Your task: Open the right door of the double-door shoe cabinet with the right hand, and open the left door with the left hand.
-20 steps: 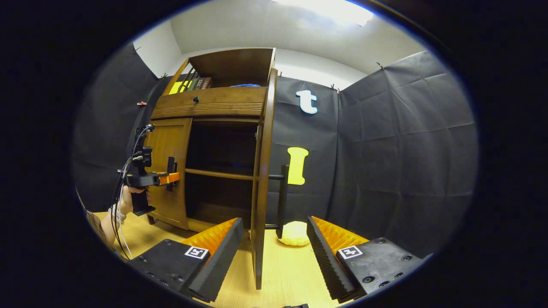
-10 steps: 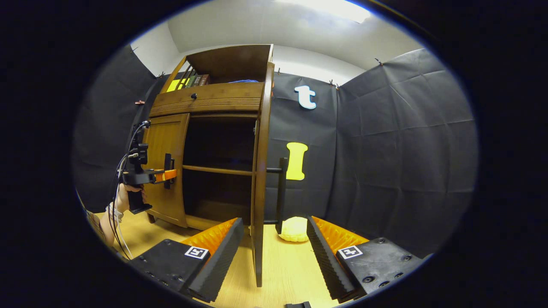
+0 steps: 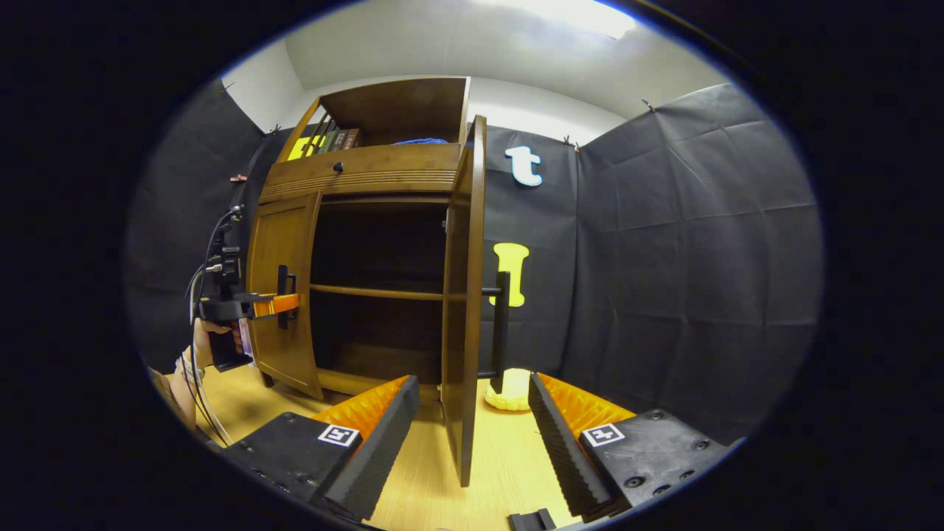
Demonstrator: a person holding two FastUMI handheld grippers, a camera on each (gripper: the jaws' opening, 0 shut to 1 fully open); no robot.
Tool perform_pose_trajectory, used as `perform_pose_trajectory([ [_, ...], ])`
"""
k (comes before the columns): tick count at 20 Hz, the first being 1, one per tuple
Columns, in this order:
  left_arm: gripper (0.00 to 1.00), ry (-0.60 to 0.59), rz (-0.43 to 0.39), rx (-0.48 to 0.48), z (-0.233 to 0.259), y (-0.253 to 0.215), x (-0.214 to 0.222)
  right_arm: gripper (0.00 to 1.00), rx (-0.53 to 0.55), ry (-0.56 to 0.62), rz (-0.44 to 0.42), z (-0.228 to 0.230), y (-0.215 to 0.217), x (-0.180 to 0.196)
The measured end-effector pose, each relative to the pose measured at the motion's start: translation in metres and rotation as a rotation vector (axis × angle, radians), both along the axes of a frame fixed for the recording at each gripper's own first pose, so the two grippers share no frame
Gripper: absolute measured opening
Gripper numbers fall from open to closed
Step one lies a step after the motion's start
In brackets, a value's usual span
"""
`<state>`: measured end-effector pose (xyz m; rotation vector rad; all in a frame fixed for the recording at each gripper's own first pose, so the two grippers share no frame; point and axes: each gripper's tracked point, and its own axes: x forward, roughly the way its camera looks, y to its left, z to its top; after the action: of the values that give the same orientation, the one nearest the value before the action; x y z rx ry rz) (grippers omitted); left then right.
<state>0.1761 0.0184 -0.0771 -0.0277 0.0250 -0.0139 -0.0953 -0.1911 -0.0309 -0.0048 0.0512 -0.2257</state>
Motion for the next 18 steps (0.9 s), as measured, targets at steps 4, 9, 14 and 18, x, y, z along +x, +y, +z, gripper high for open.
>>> perform_pose_trajectory([
  [4, 0.31, 0.002, -0.031, -0.007, 0.004, 0.002, -0.028, 0.94, 0.003, -0.015, 0.017, 0.005, 0.018, -0.002],
  [9, 0.3, -0.006, -0.066, -0.008, 0.01, 0.009, -0.062, 0.89, 0.001, -0.023, 0.057, 0.006, 0.049, 0.005],
  [14, 0.31, -0.007, -0.105, -0.033, 0.012, 0.023, -0.091, 0.91, -0.059, -0.022, 0.081, 0.003, 0.077, 0.015],
  [18, 0.31, -0.001, -0.113, -0.027, 0.015, 0.032, -0.111, 0.92, -0.101, -0.053, 0.109, 0.011, 0.102, 0.021],
])
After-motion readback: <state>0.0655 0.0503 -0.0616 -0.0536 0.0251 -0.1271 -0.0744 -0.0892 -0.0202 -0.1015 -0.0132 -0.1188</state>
